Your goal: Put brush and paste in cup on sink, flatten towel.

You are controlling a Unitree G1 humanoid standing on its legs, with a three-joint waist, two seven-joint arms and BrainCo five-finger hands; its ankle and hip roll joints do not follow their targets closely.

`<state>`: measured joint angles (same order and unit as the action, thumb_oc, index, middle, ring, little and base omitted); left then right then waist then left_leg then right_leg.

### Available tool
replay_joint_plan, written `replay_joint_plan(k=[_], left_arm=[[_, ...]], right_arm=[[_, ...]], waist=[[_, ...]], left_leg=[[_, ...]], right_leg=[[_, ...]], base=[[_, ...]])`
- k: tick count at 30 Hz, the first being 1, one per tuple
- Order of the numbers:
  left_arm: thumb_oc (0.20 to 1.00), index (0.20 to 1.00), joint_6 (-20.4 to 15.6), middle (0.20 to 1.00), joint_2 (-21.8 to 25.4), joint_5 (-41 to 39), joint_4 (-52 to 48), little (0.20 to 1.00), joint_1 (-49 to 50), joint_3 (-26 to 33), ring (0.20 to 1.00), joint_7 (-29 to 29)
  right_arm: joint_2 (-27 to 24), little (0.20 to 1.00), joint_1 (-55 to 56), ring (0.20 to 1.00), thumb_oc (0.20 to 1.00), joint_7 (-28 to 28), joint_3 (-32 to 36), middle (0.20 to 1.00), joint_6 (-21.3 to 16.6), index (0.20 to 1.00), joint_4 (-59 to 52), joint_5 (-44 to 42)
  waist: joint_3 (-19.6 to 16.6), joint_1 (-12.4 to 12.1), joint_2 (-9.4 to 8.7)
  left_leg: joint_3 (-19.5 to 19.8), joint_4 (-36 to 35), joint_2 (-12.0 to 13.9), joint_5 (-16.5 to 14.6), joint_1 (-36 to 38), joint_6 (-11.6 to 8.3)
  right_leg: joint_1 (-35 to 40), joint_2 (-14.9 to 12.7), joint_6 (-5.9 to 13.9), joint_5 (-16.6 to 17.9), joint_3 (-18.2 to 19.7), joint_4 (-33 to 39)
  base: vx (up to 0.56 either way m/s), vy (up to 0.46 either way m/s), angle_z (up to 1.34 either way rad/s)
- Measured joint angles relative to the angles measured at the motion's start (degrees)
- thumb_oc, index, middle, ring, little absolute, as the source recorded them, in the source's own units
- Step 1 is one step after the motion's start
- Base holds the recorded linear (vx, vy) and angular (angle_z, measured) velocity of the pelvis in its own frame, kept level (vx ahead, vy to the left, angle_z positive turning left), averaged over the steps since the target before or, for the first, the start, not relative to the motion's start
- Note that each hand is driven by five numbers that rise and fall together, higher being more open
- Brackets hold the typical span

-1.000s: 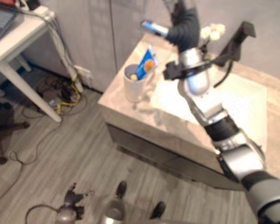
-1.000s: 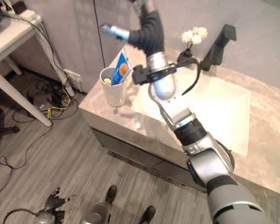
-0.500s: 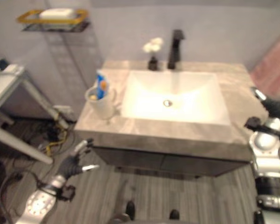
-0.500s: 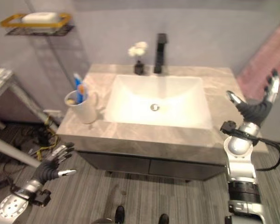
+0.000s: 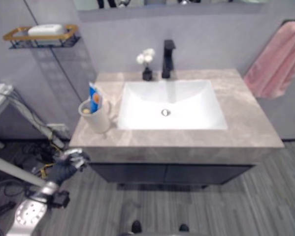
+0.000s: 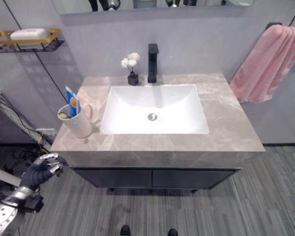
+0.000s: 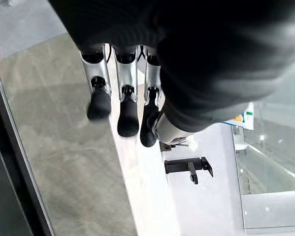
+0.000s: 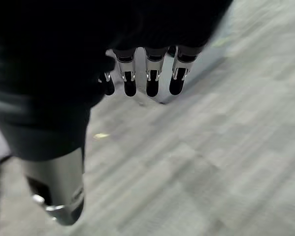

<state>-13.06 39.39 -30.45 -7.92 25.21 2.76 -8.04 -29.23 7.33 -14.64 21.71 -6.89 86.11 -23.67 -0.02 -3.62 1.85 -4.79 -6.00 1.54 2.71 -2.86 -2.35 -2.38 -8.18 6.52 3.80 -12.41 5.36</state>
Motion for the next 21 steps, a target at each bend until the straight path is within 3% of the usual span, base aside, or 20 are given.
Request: replay_joint_plan(k=[5,8,21], left_arm=[[0.2,0.2,0.35,0.2,-3.71,0.04,0.05,0.2,-0.09,1.01,0.2,-1.2],[0.2,0.2,0.67,0.2,-5.45,0.11,0.16,0.2,-1.35,1.03,0.2,-1.2],[0.2,0.2,0.71,0.2,-9.66,2.48,2.39,0.2,-8.2,1.7,0.2,0.55]], right_arm=[[3.62,1.0,1.16,1.0,1.0,5.75,-4.66,1.0,3.66,1.0,2.1,3.34],[6.37,1.0,1.48,1.0,1.0,8.12,-10.73,1.0,3.54,1.0,-2.08,7.44],[10.61,1.0,-2.68,1.0,1.0,10.78,-19.42,1.0,3.37,1.0,-6.41,12.54]], waist=[[-0.15,-0.25,0.08],[-0.33,-0.22,-0.03],[-0.55,-0.04,-1.11]], left_leg=[[0.73,0.05,0.04,-0.01,-0.23,-0.01],[0.72,0.1,0.09,0.0,-0.28,0.0],[0.87,0.26,0.04,0.26,-0.68,-0.12]], right_leg=[[-0.14,0.02,-0.13,-0.28,-0.82,0.0],[-0.19,0.06,-0.21,-0.25,-0.83,0.0],[-0.08,0.09,-0.1,0.01,-1.39,-0.01]], base=[[0.0,-0.005,0.08],[0.0,0.0,0.0],[0.01,0.003,0.01]])
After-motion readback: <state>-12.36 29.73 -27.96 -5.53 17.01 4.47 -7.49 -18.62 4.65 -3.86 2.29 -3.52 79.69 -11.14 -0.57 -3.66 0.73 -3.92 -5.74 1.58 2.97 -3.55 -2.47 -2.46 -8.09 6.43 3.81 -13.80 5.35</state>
